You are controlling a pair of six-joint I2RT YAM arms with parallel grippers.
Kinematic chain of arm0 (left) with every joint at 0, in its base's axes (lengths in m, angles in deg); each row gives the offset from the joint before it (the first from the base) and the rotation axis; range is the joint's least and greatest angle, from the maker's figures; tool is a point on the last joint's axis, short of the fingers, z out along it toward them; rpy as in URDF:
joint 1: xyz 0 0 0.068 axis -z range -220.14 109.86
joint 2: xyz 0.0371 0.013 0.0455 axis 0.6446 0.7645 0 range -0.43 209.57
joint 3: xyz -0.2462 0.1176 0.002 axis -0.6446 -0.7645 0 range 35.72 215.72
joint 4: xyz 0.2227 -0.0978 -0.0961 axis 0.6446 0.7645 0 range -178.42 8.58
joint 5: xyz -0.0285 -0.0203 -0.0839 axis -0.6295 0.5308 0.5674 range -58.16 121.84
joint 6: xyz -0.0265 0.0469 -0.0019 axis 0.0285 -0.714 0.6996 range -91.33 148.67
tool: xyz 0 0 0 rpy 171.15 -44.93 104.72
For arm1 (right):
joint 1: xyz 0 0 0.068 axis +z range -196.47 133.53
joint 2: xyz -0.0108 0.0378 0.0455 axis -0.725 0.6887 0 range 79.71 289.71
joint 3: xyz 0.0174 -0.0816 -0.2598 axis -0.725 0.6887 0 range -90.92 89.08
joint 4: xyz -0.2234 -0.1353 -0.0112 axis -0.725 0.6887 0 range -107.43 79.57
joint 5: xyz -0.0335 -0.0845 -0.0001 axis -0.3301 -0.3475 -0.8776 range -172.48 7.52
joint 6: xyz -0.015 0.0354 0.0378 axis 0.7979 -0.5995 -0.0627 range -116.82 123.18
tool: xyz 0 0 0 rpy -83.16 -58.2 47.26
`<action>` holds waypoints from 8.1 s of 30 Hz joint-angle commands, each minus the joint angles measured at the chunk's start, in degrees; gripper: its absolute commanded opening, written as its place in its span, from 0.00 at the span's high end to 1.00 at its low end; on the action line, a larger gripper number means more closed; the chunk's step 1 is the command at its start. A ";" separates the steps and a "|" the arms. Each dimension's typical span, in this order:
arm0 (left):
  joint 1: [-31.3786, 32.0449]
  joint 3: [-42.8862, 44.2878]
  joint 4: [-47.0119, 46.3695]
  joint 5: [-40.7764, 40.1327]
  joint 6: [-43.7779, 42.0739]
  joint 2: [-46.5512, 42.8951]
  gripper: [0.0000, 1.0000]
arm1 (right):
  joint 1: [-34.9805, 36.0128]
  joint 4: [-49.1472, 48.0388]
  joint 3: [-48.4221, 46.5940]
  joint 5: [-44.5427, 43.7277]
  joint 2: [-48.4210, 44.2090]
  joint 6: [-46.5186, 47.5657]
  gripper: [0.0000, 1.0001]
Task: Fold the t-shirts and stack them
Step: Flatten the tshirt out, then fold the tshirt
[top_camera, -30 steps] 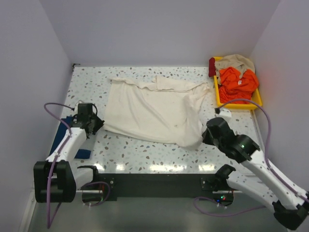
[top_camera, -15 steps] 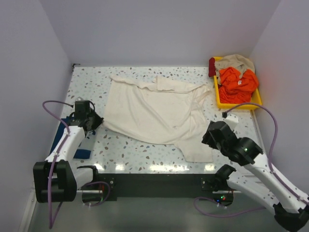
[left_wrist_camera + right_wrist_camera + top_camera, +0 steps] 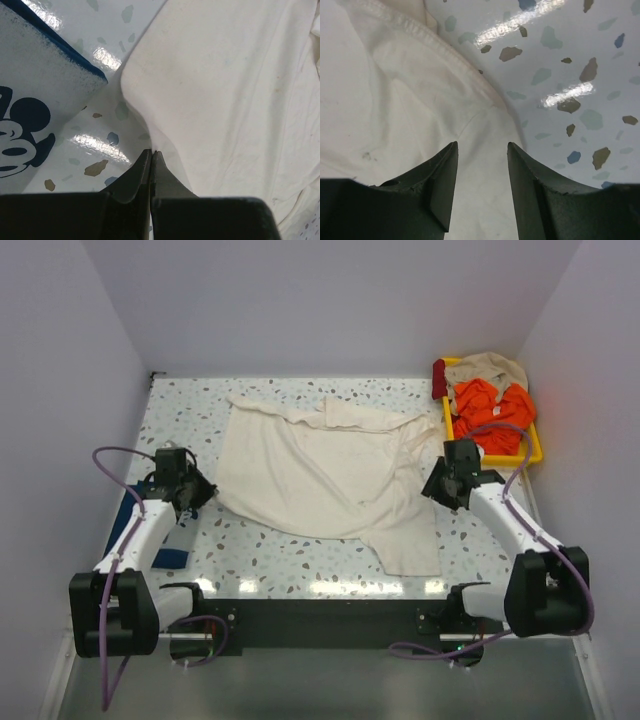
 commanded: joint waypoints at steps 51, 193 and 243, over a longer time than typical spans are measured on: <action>-1.52 61.85 14.29 0.71 -4.43 -3.91 1.00 | -5.51 19.00 -59.89 8.89 -10.45 0.58 1.00; -6.01 21.86 -0.91 -3.34 -5.58 20.87 1.00 | 10.75 3.80 -10.67 12.23 -1.06 -0.30 1.00; -8.55 36.47 -4.07 3.16 -0.74 40.13 1.00 | -2.43 -1.29 -33.81 16.09 24.72 1.81 1.00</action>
